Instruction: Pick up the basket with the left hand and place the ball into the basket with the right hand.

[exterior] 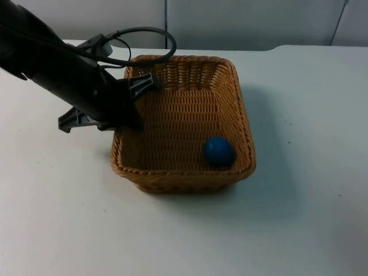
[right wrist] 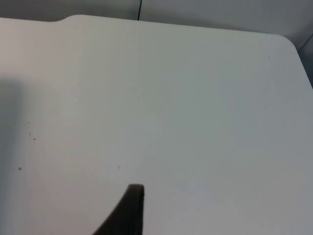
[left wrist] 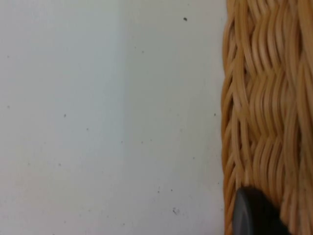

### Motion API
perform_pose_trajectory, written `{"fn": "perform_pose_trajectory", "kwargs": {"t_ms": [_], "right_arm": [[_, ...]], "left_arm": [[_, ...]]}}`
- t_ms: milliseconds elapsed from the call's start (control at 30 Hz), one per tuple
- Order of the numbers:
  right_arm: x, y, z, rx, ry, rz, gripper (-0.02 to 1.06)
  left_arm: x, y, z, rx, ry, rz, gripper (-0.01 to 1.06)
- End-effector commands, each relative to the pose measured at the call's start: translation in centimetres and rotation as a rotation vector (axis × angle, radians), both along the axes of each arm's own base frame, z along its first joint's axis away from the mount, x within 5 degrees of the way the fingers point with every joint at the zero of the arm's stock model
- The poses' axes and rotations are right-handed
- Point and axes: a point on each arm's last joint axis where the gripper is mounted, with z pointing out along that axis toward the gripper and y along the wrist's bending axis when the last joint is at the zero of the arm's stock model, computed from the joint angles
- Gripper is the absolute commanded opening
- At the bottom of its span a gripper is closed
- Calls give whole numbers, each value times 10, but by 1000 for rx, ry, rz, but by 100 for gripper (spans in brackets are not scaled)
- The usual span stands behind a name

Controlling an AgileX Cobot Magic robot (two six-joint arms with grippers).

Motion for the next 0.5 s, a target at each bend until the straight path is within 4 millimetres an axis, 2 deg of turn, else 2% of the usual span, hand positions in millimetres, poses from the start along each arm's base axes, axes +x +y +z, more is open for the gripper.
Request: {"fn": "perform_pose_trajectory", "kwargs": {"t_ms": [0, 467], "right_arm": [[1, 0, -1, -1, -3, 1, 103], [1, 0, 0, -1, -9, 4, 103]], "left_arm": [[1, -3, 2, -21, 6, 16, 0], [1, -3, 2, -21, 6, 28, 0]]}}
